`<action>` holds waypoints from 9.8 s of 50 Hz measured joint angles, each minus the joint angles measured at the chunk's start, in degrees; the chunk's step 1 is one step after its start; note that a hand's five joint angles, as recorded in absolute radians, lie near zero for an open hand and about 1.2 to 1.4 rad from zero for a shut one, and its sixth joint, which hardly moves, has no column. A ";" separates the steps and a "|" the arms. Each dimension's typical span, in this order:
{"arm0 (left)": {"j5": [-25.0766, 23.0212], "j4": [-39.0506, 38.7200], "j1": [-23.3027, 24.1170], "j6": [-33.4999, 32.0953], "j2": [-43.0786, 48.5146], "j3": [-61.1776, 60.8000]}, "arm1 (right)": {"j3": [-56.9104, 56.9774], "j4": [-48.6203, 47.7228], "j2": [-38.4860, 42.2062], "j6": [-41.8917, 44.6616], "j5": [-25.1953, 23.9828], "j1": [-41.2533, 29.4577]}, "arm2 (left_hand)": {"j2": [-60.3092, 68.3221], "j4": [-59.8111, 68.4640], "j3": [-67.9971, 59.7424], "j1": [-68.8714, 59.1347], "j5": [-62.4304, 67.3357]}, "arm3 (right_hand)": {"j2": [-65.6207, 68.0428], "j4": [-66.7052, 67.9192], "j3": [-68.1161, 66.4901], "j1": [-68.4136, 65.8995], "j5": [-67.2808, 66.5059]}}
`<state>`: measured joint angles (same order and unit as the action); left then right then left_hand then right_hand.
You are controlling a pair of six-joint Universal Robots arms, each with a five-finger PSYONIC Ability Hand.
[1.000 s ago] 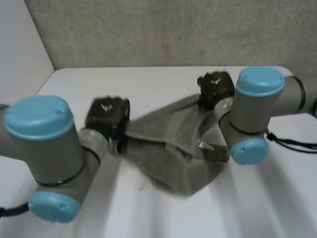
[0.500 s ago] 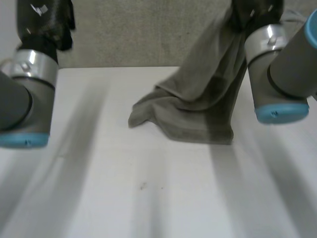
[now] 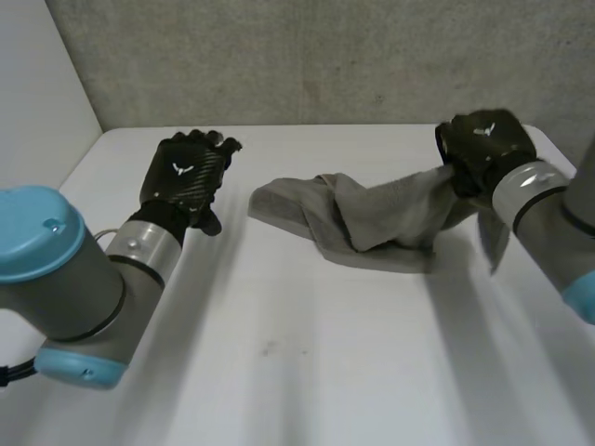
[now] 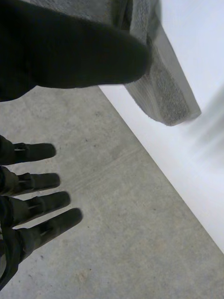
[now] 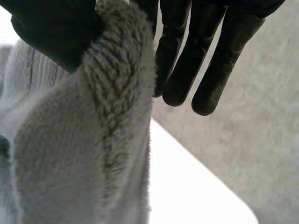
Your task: Fold the towel.
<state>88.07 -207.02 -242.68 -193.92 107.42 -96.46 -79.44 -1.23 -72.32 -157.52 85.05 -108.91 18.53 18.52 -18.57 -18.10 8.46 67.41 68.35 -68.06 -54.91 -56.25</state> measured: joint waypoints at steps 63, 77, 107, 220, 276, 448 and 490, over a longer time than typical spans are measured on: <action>-6.68 -3.81 -6.67 14.04 7.82 14.77 | 4.14 7.23 -22.86 -2.36 -3.93 -1.87 | 50.95 50.95 -50.78 -49.48 50.48 | 0.00 0.00 0.00 0.00 0.00; -8.64 -4.21 -4.70 8.53 -17.40 -1.51 | 4.81 0.23 -14.60 -8.27 0.42 -2.42 | 26.83 28.46 -28.59 -26.33 28.73 | 0.00 0.00 0.00 0.00 0.00; -40.21 4.75 -0.16 28.89 22.76 20.08 | 5.15 7.96 -26.08 -10.38 -4.62 -4.65 | -0.75 -0.78 0.85 0.33 -0.69 | 0.00 0.01 0.00 0.00 0.00; -17.57 30.22 -16.91 5.49 3.58 0.44 | -18.92 6.69 -18.32 -2.49 -7.88 0.44 | 4.58 4.61 -4.54 -4.81 4.36 | -53.34 -53.49 52.92 42.14 50.65; -17.17 27.08 -13.15 4.24 8.98 2.37 | -38.29 -0.50 -21.49 0.17 -9.29 4.06 | 49.85 49.83 -49.69 -47.98 49.21 | -46.32 -46.81 46.35 36.45 44.73; -8.42 14.24 -7.33 -8.51 5.33 -1.78 | 13.43 19.49 20.01 5.82 -5.84 1.35 | 51.23 51.26 -51.06 -48.92 50.59 | -0.42 0.04 0.16 2.48 1.41; -4.75 14.58 -3.78 -3.25 -13.71 -2.44 | -20.20 -2.37 -3.10 -13.76 -2.60 -15.06 | 51.22 51.26 -51.06 -48.92 50.62 | -41.50 -41.84 41.47 32.28 40.36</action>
<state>83.32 -192.44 -246.46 -197.16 93.70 -98.90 -99.64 -3.60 -75.42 -171.29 82.45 -123.97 69.75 69.78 -69.62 -67.01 59.08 25.91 26.51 -26.59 -22.63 -15.88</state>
